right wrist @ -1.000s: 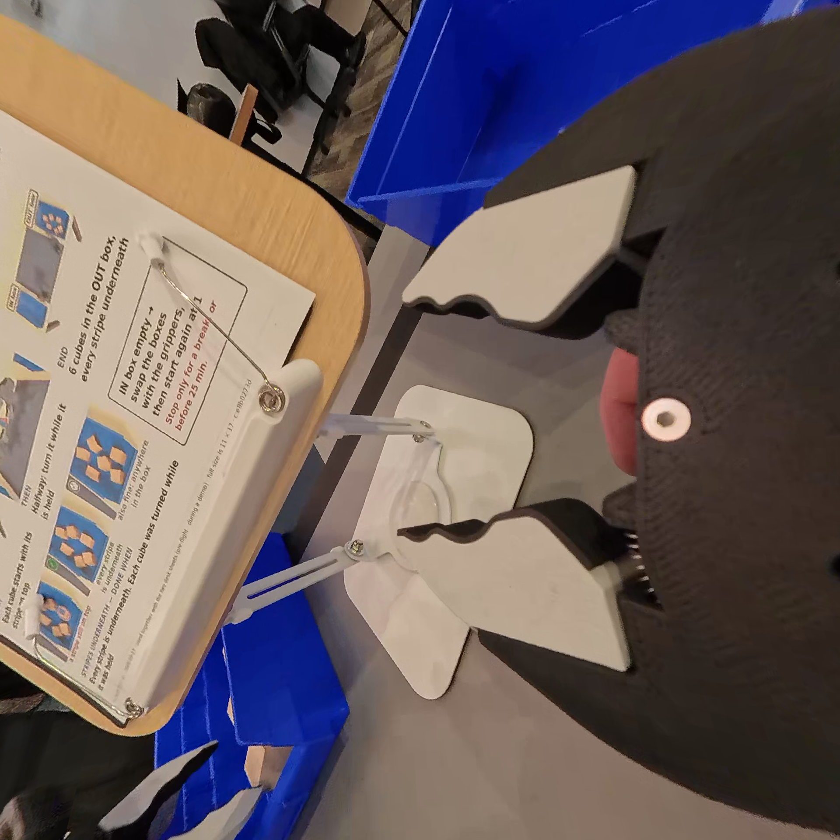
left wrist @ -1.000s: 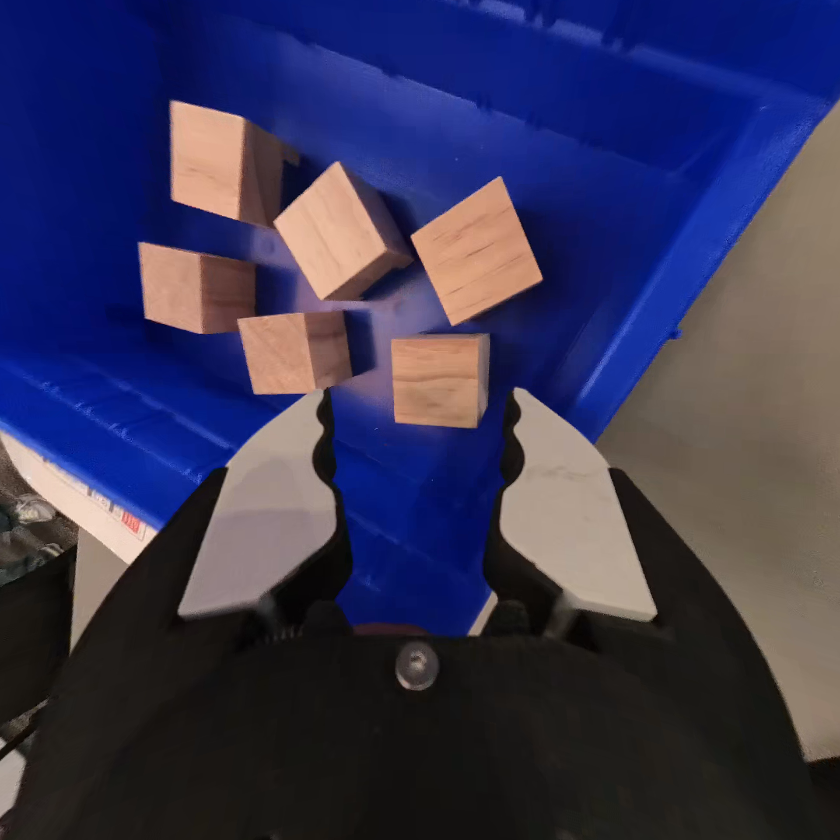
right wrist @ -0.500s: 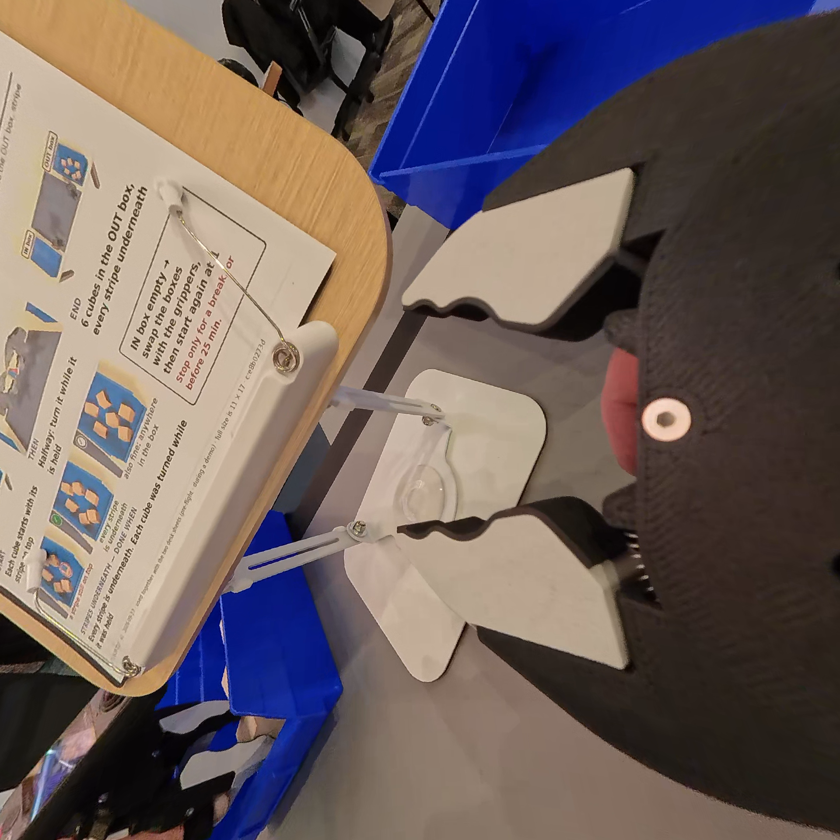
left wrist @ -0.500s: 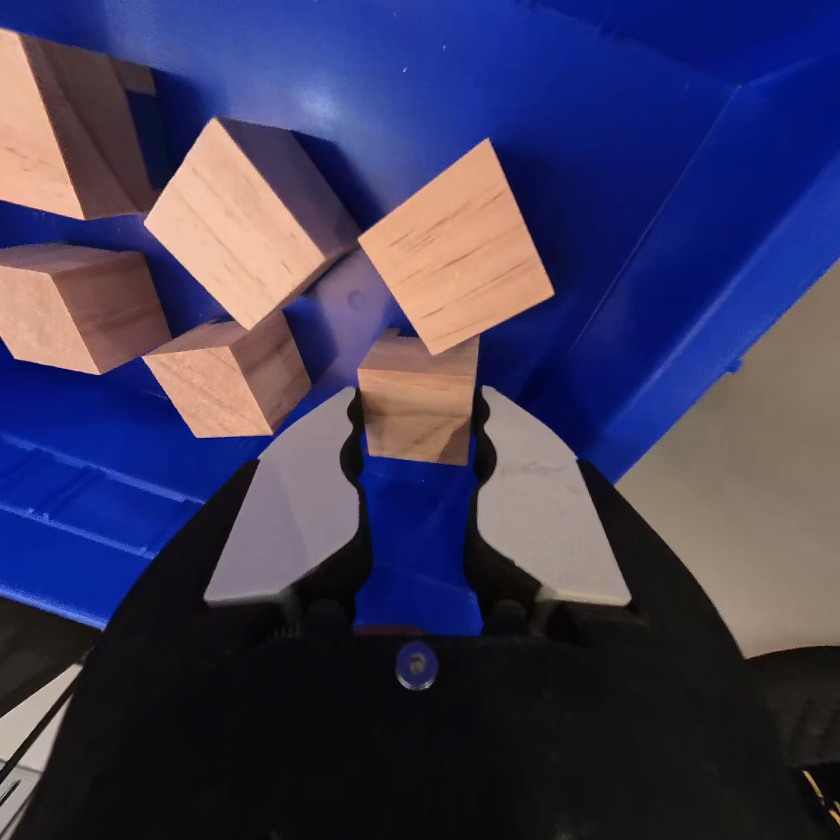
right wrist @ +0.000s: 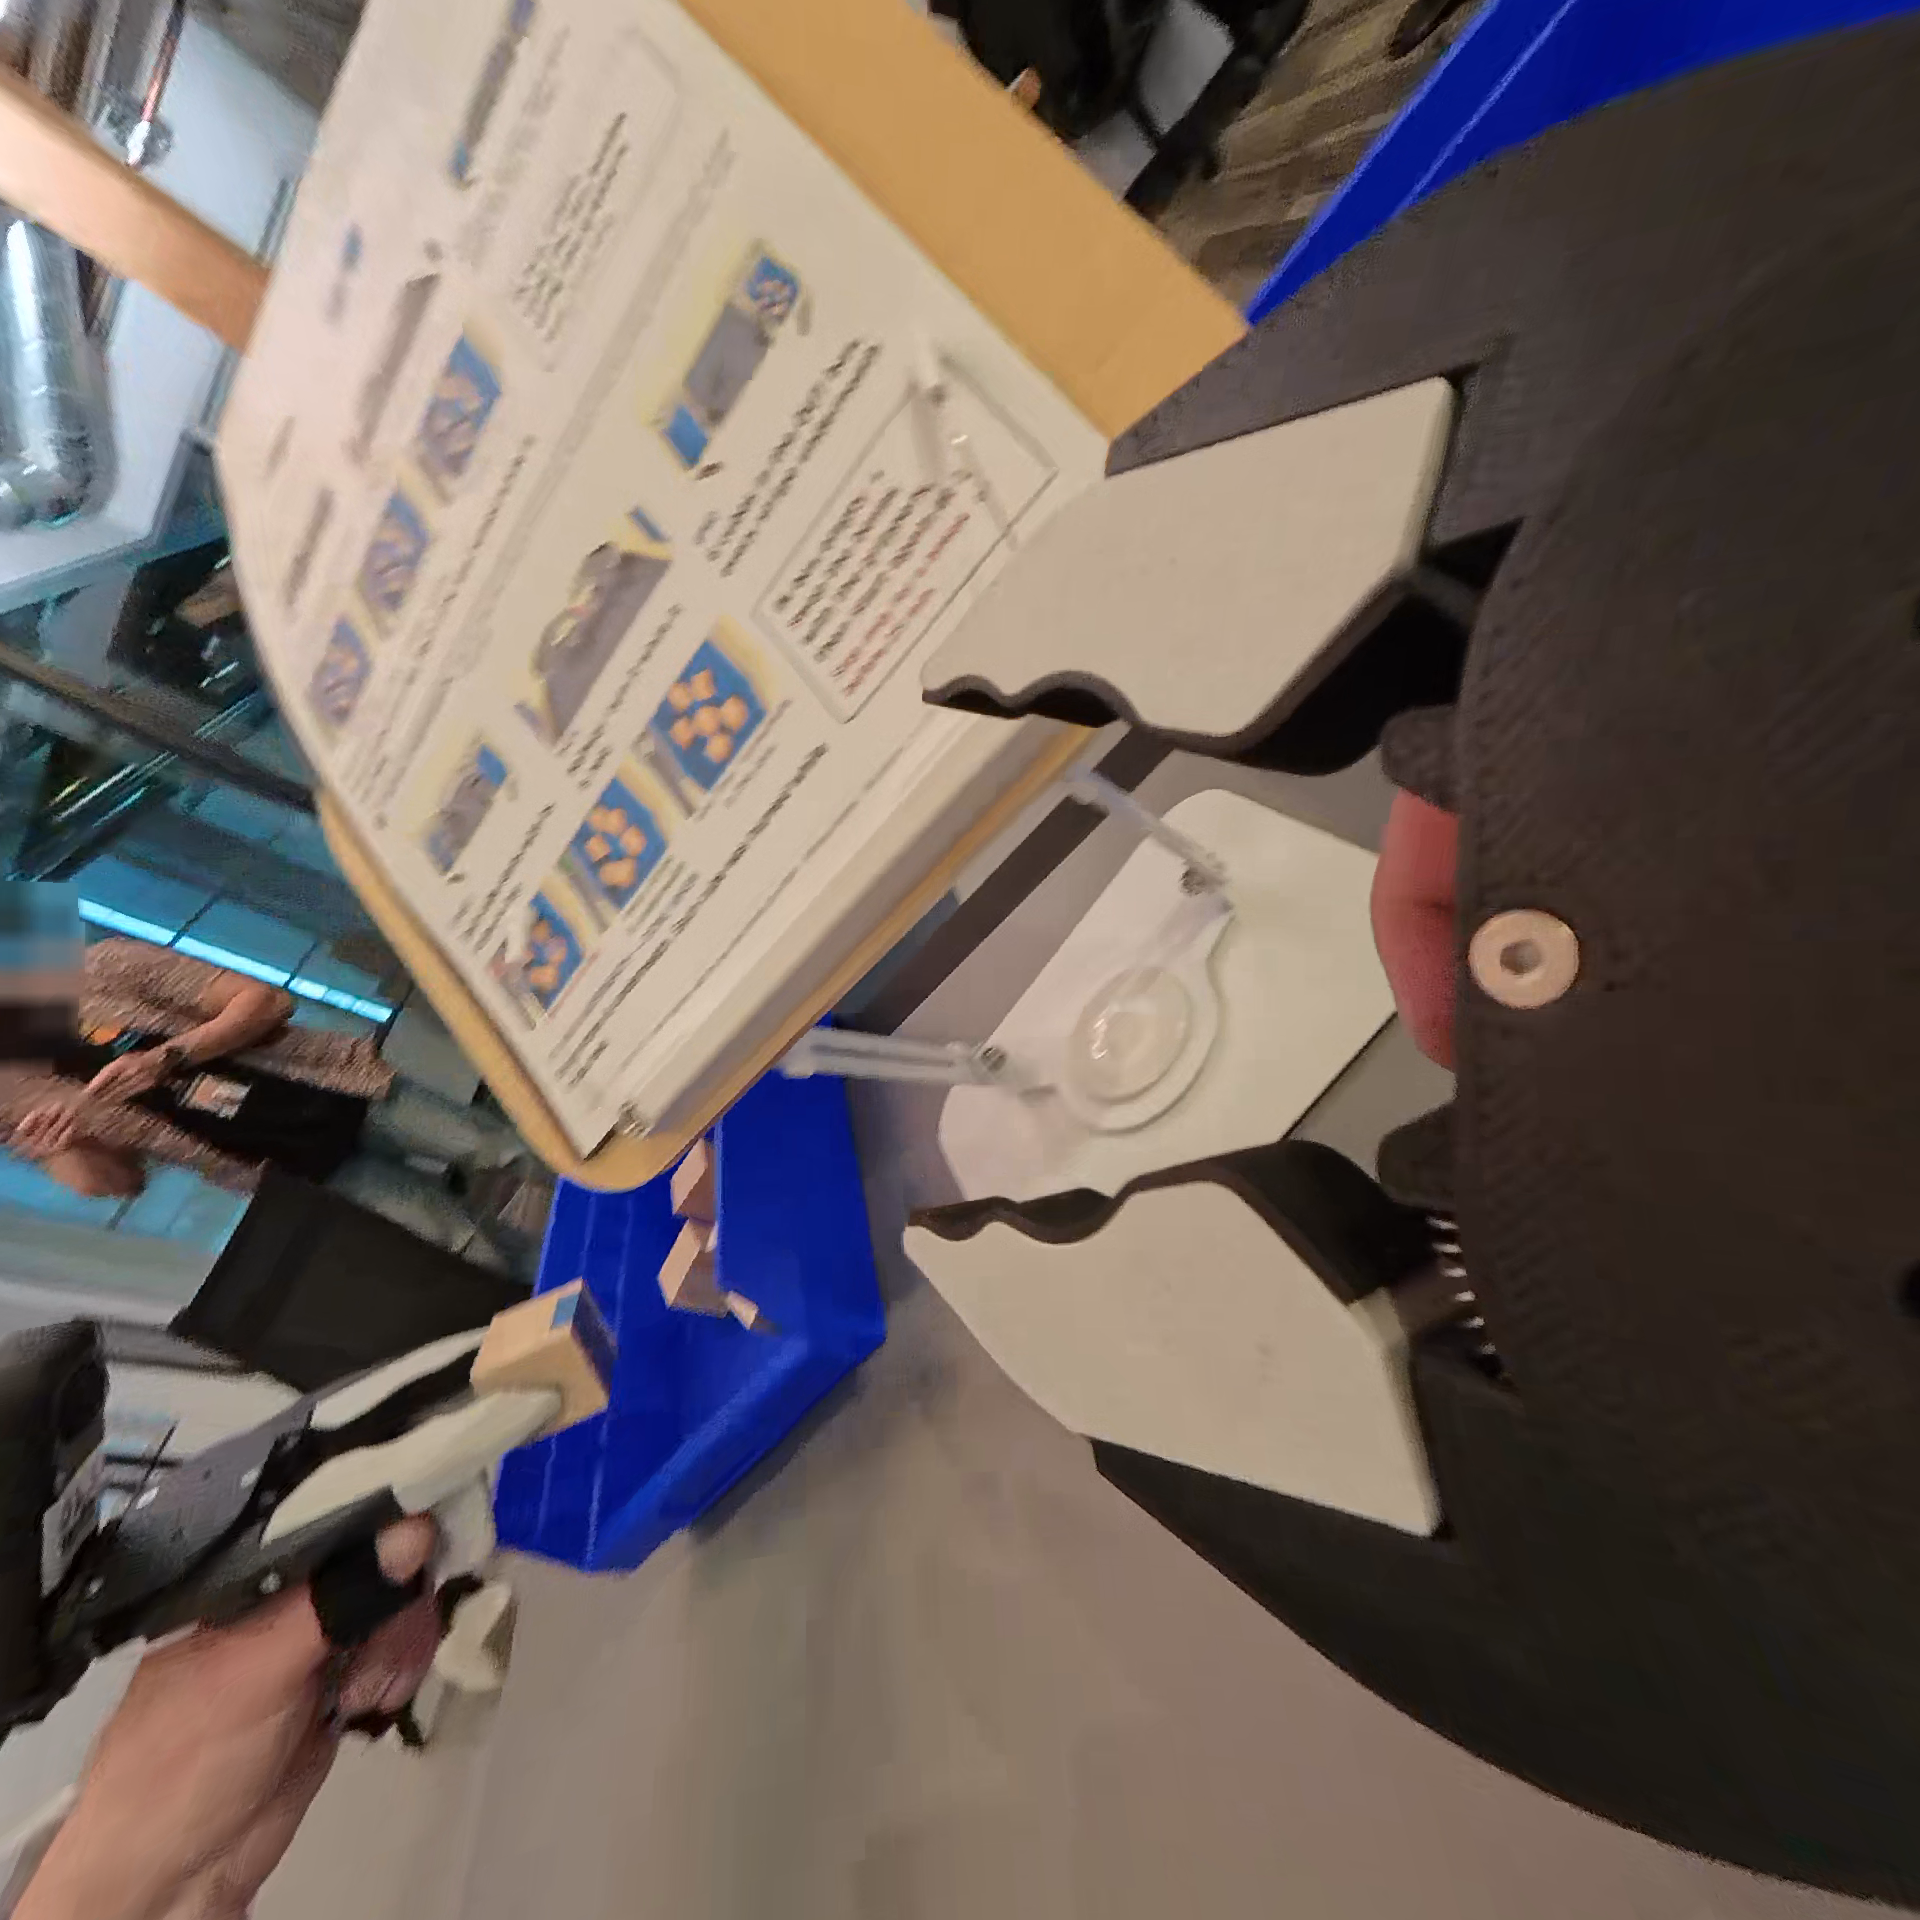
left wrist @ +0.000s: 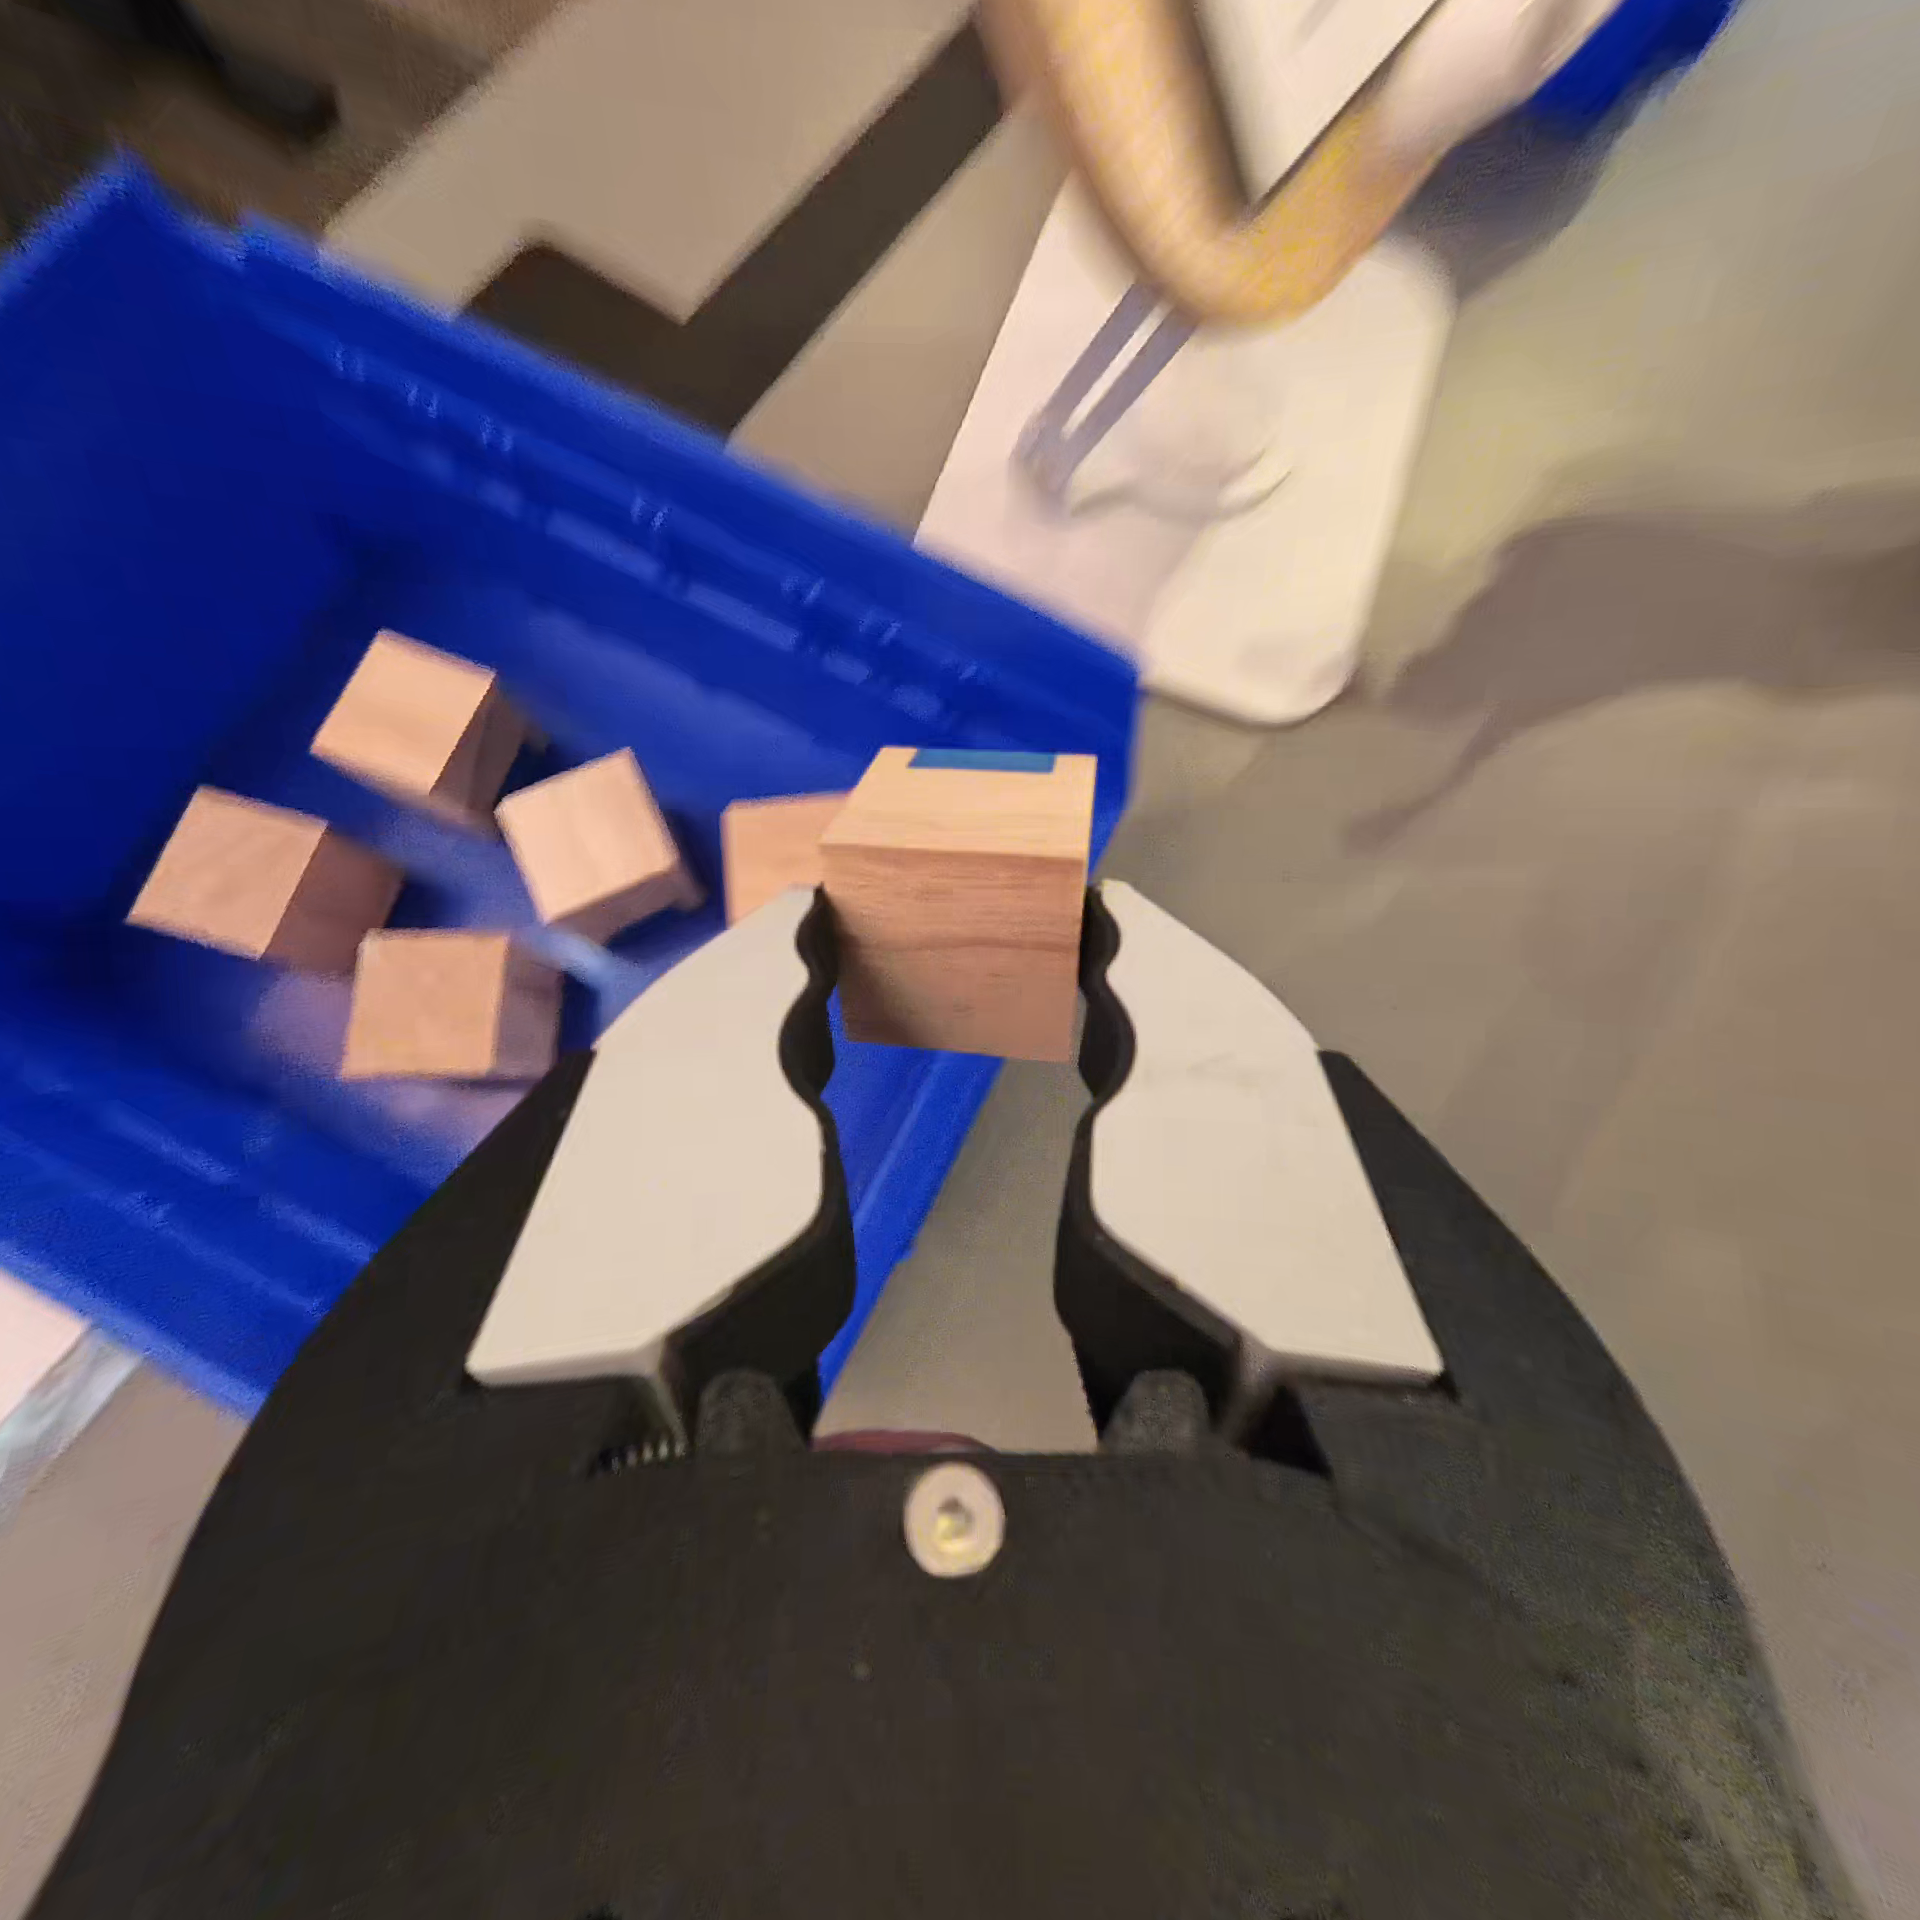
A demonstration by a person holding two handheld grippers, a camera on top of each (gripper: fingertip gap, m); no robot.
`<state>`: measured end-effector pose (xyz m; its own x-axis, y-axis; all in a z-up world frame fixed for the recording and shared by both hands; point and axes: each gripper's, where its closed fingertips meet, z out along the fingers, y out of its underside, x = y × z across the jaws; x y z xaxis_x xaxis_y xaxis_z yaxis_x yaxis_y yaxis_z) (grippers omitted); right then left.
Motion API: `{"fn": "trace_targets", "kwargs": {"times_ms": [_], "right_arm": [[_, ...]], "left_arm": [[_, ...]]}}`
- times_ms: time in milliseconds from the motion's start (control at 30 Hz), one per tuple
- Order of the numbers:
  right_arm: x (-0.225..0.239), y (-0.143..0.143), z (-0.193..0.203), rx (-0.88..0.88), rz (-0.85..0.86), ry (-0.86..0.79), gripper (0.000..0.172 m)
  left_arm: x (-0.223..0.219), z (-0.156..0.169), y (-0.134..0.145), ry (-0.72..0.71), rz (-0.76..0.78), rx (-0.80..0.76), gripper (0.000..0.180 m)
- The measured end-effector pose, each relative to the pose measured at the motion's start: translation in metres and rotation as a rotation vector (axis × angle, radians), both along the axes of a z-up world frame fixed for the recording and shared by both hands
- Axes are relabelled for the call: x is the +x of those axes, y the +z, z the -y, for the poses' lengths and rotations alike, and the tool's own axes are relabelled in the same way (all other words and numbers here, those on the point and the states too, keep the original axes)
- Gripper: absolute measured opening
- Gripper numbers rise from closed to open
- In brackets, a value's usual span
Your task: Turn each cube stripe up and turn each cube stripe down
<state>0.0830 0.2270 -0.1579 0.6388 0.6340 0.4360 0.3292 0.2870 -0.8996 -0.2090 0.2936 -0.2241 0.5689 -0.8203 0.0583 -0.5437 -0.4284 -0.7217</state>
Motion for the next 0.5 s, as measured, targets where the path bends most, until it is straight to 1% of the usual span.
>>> {"fn": "trace_targets", "kwargs": {"times_ms": [33, 133, 200, 333, 400, 433, 500], "right_arm": [[-0.007, 0.005, 0.006, 0.007, -0.001, 0.028, 0.090], [-0.028, 0.021, 0.025, -0.008, -0.037, 0.129, 0.087], [-0.039, 0.028, 0.034, -0.068, -0.077, 0.187, 0.086], [-0.054, 0.047, 0.052, -0.203, -0.220, 0.331, 0.082], [-0.057, 0.055, 0.058, -0.264, -0.274, 0.384, 0.082], [-0.059, 0.057, 0.060, -0.285, -0.288, 0.405, 0.080], [-0.060, 0.062, 0.065, -0.302, -0.302, 0.433, 0.076]], "left_arm": [[0.011, 0.008, 0.013, -0.015, 0.079, 0.022, 0.045], [0.046, 0.034, 0.049, -0.089, 0.261, 0.112, 0.045], [0.075, 0.054, 0.077, -0.162, 0.420, 0.181, 0.045], [0.124, 0.091, 0.119, -0.293, 0.620, 0.293, 0.045], [0.145, 0.106, 0.133, -0.337, 0.691, 0.337, 0.045], [0.155, 0.114, 0.138, -0.371, 0.733, 0.336, 0.045], [0.173, 0.125, 0.142, -0.406, 0.768, 0.353, 0.045]]}}
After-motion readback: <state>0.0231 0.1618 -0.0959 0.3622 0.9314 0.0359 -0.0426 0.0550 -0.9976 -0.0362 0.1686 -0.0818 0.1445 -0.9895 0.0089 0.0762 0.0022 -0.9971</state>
